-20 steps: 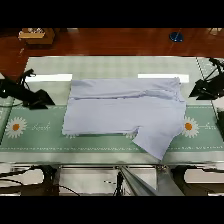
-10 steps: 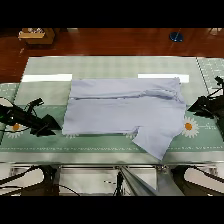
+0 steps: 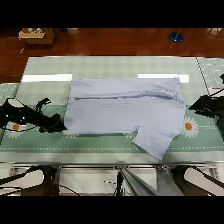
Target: Fold the shirts.
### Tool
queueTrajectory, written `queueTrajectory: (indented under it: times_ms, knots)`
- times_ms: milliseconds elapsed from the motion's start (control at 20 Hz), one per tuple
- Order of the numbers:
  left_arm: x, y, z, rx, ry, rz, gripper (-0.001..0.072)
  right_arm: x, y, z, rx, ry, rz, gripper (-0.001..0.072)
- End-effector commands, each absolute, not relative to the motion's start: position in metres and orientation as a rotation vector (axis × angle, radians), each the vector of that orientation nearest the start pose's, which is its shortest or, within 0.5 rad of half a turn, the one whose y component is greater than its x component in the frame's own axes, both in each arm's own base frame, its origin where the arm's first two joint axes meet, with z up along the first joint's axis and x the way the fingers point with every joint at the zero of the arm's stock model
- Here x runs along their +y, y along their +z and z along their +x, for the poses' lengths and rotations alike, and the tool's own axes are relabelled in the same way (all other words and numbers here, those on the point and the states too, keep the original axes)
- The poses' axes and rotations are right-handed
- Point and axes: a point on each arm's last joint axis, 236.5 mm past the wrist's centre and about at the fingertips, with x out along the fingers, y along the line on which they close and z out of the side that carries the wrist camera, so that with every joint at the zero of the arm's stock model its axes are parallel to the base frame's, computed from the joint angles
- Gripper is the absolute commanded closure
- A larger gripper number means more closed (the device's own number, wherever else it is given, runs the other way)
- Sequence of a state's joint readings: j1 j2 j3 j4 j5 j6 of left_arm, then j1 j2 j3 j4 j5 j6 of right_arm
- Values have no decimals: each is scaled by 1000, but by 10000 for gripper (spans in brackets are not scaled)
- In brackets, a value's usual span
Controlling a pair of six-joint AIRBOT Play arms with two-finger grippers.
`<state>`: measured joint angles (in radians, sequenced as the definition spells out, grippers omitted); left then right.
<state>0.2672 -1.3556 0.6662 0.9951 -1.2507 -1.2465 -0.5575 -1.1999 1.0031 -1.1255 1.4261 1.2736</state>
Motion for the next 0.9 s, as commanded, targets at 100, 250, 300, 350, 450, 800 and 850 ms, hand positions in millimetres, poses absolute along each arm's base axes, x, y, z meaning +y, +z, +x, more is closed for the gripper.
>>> queueTrajectory:
  times_ms: [100, 250, 300, 350, 450, 800, 850]
  knots:
    - [-72, -111, 229, 1715, -354, -613, 687, -58, 0, 278, 1431, 74, 579, 219]
    - [-70, -107, 225, 1723, -373, -623, 687, -49, -23, 248, 1524, 75, 662, 180]
    - [-68, -106, 225, 1721, -370, -629, 687, -45, -32, 235, 1558, 74, 705, 180]
    - [-67, -106, 226, 1718, -373, -629, 687, -41, -39, 225, 1577, 69, 740, 179]
    - [-67, -106, 226, 1715, -373, -630, 687, -34, -49, 210, 1586, 53, 769, 180]
    - [-67, -106, 226, 1711, -385, -619, 687, -15, -80, 197, 1542, 20, 826, 182]
    - [-67, -105, 226, 1711, -385, -620, 687, -15, -82, 199, 1528, 11, 832, 184]
